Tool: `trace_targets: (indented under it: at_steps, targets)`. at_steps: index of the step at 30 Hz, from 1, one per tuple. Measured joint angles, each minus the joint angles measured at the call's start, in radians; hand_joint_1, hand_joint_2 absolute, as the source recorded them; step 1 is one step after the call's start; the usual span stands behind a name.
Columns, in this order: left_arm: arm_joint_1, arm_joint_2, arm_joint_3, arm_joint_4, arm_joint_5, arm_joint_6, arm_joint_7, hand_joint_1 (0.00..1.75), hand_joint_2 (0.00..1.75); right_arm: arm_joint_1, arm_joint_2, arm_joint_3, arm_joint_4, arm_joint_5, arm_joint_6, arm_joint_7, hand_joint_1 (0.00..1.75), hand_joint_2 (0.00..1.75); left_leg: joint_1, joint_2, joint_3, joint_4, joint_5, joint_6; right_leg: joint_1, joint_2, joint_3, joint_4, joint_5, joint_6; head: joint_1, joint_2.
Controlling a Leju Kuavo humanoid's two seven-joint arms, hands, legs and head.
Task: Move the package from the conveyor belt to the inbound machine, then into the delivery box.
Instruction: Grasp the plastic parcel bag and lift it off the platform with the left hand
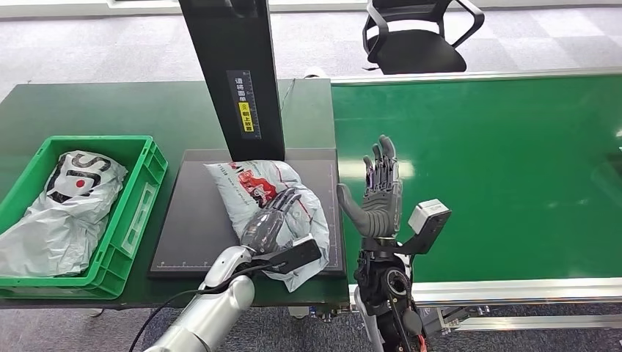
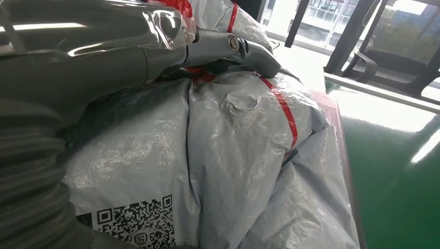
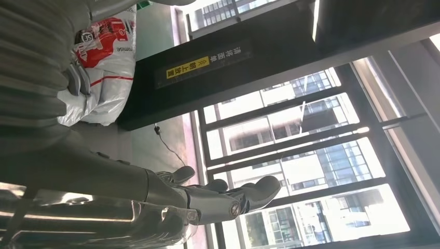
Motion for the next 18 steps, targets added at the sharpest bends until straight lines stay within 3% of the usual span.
trace_targets:
  at_steps: [2,3,7,8,11,18]
  targets:
    - [-0.008,0.0,0.0,0.015,0.002,0.005,-0.001,0.0,1.75,0.0,-0.002,0.004,0.003,-0.001,0.0,0.0,0.0,1.75,0.0,0.0,0.001,0.0,0.0,0.0,0.0,0.0,0.001,0.0,0.0,0.0,0.0,0.0]
    - [-0.011,0.0,0.0,0.022,0.005,0.01,-0.002,0.1,1.75,0.0,-0.004,0.006,0.005,-0.002,0.0,-0.001,0.0,1.75,0.0,0.0,0.001,0.0,0.0,0.0,0.0,0.0,0.002,0.0,0.0,0.0,0.0,0.0]
    - [-0.017,0.001,0.0,0.036,0.022,0.037,-0.012,1.49,1.75,0.0,-0.008,0.012,0.009,-0.005,-0.003,-0.003,0.0,1.75,0.0,0.0,0.002,0.0,0.0,0.0,0.0,0.0,0.002,0.0,0.0,0.0,0.0,0.0]
    - [-0.017,0.002,0.0,0.037,0.028,0.05,-0.017,1.6,1.75,0.0,-0.009,0.014,0.009,-0.006,-0.005,-0.003,0.0,1.75,0.0,0.0,0.002,0.0,0.001,0.0,0.0,0.0,0.002,0.0,0.0,0.0,0.0,0.0]
    - [-0.016,0.006,0.001,0.038,0.049,0.102,-0.041,1.75,1.75,0.001,-0.012,0.018,0.009,-0.01,-0.009,-0.003,0.0,1.75,0.0,0.0,0.001,0.0,0.001,0.0,0.0,0.0,0.001,0.0,0.0,0.0,0.0,0.0]
    - [0.007,0.012,0.006,-0.011,0.102,0.218,-0.105,1.75,1.75,0.013,-0.018,0.025,0.007,-0.013,-0.02,-0.003,0.0,1.75,0.0,0.0,-0.002,0.0,0.001,0.0,0.0,0.0,-0.003,0.0,0.0,0.0,0.0,0.0]
